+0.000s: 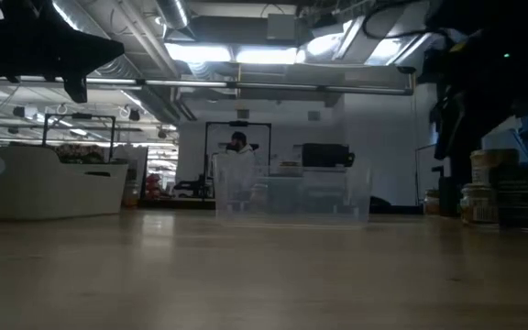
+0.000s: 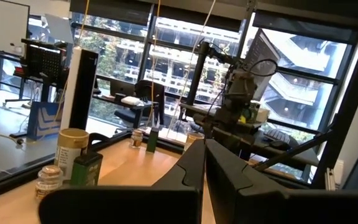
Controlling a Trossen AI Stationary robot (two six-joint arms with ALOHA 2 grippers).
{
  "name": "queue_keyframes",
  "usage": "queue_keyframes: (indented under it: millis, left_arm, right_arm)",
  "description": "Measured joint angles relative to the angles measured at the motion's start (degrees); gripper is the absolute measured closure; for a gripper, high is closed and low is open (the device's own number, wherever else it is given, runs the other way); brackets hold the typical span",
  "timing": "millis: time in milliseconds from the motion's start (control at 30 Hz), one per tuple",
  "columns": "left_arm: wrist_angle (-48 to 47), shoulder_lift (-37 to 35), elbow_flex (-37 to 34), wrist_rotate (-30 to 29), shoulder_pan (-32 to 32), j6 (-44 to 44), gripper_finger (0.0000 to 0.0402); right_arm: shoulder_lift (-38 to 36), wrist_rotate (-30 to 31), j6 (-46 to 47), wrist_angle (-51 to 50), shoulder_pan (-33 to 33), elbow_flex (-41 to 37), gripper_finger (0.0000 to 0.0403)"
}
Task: Sort spices by type
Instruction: Put the brown seasoning bottle into the top transparent bin
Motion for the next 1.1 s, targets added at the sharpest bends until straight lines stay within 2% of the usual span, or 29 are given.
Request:
queue_keyframes:
  millis: [167, 300, 567, 700, 1100]
  left_arm:
    - [0.0, 0.0, 0.0, 0.0, 0.0, 0.0, 0.0396]
    - [0.0, 0.0, 0.0, 0.0, 0.0, 0.0, 0.0396]
    - [0.0, 0.0, 0.0, 0.0, 0.0, 0.0, 0.0396]
    - [0.0, 0.0, 0.0, 0.0, 0.0, 0.0, 0.0396]
    - [-0.3, 0.0, 0.0, 0.0, 0.0, -0.2, 0.0396]
  right_arm:
    - [2.3, -0.5, -0.1, 0.0, -4.2, 0.0, 0.0112]
    - [3.0, -1.2, -0.3, 0.1, -6.6, 0.0, 0.0088]
    - [3.0, -2.5, -0.1, -10.4, -9.3, 7.1, 0.0082]
    - [4.3, -2.5, 0.1, -15.5, -9.2, 7.5, 0.0082]
    - [16.1, -4.5, -0.8, -16.5, -9.2, 7.0, 0.0082]
